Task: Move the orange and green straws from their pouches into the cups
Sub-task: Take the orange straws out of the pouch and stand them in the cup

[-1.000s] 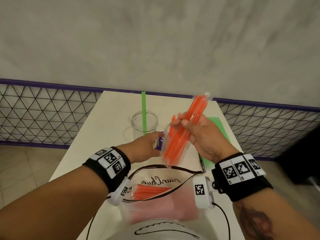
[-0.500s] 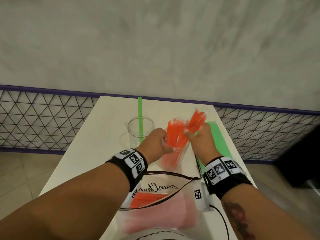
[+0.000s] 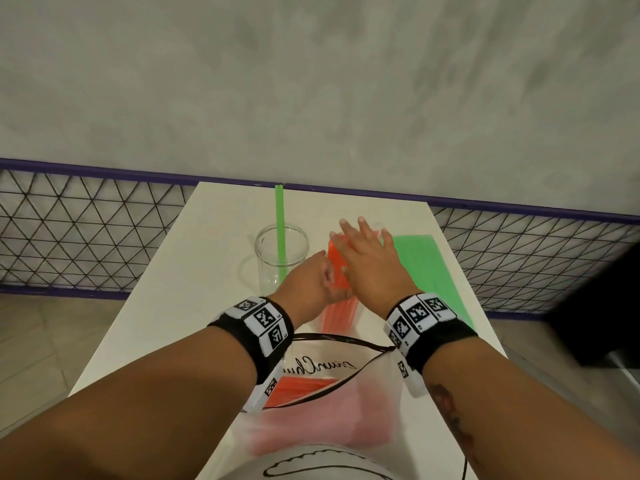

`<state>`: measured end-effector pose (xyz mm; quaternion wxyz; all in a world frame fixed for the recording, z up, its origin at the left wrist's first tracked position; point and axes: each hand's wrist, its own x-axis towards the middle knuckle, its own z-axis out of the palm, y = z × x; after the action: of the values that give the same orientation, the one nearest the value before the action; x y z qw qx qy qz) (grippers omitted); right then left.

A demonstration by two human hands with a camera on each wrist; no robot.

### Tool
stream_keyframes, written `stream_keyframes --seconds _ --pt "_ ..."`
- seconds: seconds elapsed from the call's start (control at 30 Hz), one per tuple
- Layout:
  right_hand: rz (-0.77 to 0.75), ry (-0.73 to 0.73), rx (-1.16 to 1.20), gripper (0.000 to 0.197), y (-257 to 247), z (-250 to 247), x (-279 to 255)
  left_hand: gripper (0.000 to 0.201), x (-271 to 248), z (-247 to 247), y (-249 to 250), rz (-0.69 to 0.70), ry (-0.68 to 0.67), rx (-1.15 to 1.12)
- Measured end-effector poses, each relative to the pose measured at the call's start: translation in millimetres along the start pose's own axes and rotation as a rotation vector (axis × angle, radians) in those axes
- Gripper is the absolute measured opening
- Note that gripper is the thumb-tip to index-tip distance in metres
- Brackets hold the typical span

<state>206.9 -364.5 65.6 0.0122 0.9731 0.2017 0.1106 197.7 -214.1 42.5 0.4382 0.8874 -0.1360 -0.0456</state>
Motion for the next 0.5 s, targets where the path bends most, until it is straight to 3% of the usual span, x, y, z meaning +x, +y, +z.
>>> stream_keyframes --seconds 0.2,0.27,0.33,0.4,0.43,0.5 --pt "0.06 -0.06 -0.045 0.084 -8 -6 -2 0.033 -8 -6 3 0.006 0.005 -0.036" --pt "0.067 0.061 -0.017 0.076 -15 -10 -7 0.036 -13 -7 1 0.05 -0.006 -0.069" --pt "0.037 0.27 0.045 0.06 -22 -13 -16 0.045 -18 -9 -7 0.082 0.01 -0.107" --pt "-0.058 0.435 0.22 0.043 -32 -13 -27 0.038 -27 -12 -16 0.077 0.08 -0.139" --pt "-0.105 0.406 0.333 0.034 -39 -11 -32 0.03 -32 -15 -23 0.074 0.098 -0.142" --pt "-0.14 0.104 0.477 0.023 -53 -2 -43 0.018 -47 -21 -41 0.012 0.027 -0.083"
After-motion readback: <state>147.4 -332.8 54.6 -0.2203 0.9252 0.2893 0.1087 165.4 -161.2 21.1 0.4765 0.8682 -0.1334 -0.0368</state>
